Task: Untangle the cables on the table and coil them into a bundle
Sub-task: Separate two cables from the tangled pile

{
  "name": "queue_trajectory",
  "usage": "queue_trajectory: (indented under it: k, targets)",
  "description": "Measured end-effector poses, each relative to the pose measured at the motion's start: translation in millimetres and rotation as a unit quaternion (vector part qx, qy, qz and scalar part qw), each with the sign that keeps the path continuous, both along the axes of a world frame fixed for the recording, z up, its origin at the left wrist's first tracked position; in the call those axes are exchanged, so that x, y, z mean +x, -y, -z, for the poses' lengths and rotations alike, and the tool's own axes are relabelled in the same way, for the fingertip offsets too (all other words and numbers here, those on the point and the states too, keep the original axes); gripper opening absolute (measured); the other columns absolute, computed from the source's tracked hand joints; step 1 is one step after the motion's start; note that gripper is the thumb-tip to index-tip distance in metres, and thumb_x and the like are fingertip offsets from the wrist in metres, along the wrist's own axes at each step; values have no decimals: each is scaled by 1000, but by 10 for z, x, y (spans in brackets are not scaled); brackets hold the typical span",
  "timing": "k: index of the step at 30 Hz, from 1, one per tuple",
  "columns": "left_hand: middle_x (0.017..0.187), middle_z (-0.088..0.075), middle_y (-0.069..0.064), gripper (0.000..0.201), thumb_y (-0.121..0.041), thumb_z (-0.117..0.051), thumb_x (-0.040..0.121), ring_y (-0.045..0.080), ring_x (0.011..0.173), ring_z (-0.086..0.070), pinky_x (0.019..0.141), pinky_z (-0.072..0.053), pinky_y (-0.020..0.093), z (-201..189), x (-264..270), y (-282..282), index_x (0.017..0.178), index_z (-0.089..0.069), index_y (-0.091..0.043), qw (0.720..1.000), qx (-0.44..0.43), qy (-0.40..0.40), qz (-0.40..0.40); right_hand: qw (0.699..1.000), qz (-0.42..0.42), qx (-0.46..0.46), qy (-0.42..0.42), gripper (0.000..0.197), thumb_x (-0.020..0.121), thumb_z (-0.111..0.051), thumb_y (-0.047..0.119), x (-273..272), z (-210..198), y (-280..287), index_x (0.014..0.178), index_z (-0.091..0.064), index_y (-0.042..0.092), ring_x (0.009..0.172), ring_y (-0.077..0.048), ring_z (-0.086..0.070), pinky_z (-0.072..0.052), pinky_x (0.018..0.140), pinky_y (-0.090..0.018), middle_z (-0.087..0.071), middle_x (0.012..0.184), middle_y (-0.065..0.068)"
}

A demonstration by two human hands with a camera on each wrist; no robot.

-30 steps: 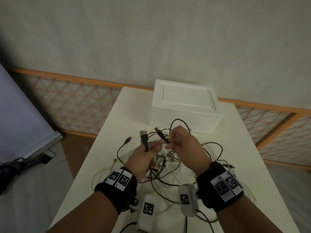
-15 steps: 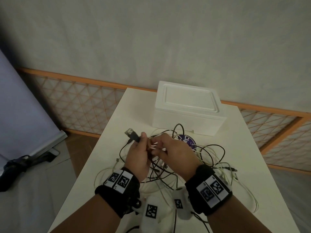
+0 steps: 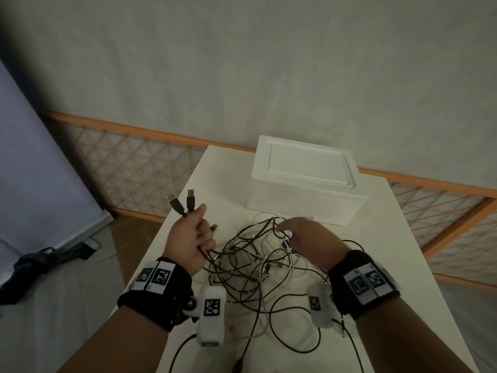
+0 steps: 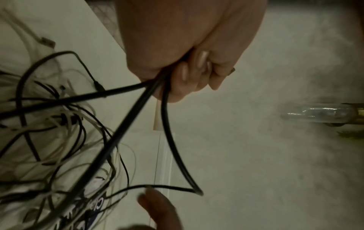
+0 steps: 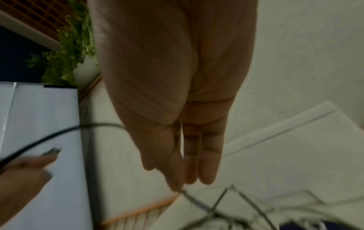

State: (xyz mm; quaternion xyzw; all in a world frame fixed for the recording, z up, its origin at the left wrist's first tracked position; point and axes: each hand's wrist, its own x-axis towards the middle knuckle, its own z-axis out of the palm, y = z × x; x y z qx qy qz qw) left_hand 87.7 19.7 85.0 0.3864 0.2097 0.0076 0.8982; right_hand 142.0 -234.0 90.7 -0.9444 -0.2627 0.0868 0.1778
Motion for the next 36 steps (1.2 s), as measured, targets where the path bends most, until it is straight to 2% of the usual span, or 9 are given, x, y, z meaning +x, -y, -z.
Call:
queue_trajectory:
  k: [3, 7, 9, 12, 18, 24, 28, 31, 36]
  targets:
    - [42, -20, -7, 47, -16, -47, 93, 7, 31, -17, 37, -15, 18, -62, 5, 29, 49, -33, -22, 999, -34, -3, 36, 996, -28, -30, -81, 63, 83, -65, 13, -68, 248, -173, 140, -39, 25, 113, -7, -46, -36, 95, -18, -42, 131, 6]
    - [40, -21, -6, 41, -16, -50, 78, 7, 28, -20, 33, -17, 18, -96, -31, -21, 42, -32, -20, 992, -63, -23, 108, 979, 169, 112, 15, 47, 80, -71, 16, -30, 418, -183, 118, -44, 18, 102, -18, -51, -45, 88, -31, -44, 112, 1]
    - [40, -23, -6, 38, -17, -51, 77, 6, 28, -21, 32, -18, 17, -91, -47, -14, 44, -33, -20, 986, -79, -37, 141, 988, 127, 82, -24, 53, 83, -70, 19, 22, 438, -157, 128, -42, 20, 103, -16, -48, -41, 93, -30, -42, 114, 0]
    - [45, -32, -4, 35, -17, -56, 77, 4, 27, -22, 29, -18, 15, -79, -32, 46, 49, -36, -18, 982, -71, -49, 169, 997, -3, -75, -13, 24, 97, -51, 21, 64, 337, -204, 116, -58, 10, 107, -22, -55, -42, 95, -31, -57, 114, -8]
    - [99, -73, 1, 12, -7, -65, 85, 5, 48, -36, 37, -27, 18, -129, 149, 370, 94, -68, -13, 971, 161, -1, 176, 986, 37, 140, 86, 14, 93, -55, 19, 52, -434, -328, 95, -67, 14, 75, -16, -60, -49, 74, -31, -68, 83, 0]
    - [44, -50, -12, 16, -14, -68, 85, 3, 39, -39, 46, -33, 21, -382, 352, 807, 71, -63, -21, 871, 415, 87, 249, 957, 3, 245, 152, 19, 84, -57, 11, -37, -817, -419, 94, -73, 12, 76, 1, -58, -40, 72, -4, -70, 86, 6]
    - [47, -49, -12, 5, -17, -70, 84, 5, 38, -34, 41, -26, 19, -437, 466, 816, 81, -72, -14, 923, 324, 92, 186, 920, 132, 351, 116, 26, 84, -63, 3, 24, -560, -213, 108, -62, 14, 76, 3, -60, -45, 67, -9, -62, 94, 10]
    - [79, -69, 3, 7, -14, -67, 87, 4, 36, -29, 38, -20, 18, -521, 513, 820, 84, -72, -11, 952, 216, 114, 184, 981, 115, 156, 29, 41, 83, -67, 13, 86, -193, -160, 122, -59, 22, 83, -4, -57, -41, 77, -15, -56, 105, 9]
    - [95, -72, 0, 15, -7, -66, 85, 2, 39, -35, 40, -22, 18, -540, 505, 844, 99, -70, -11, 948, 209, 153, 183, 965, 139, 214, 58, 19, 90, -52, 4, 120, -213, -179, 87, -61, 21, 69, -10, -56, -41, 66, -24, -63, 77, 4]
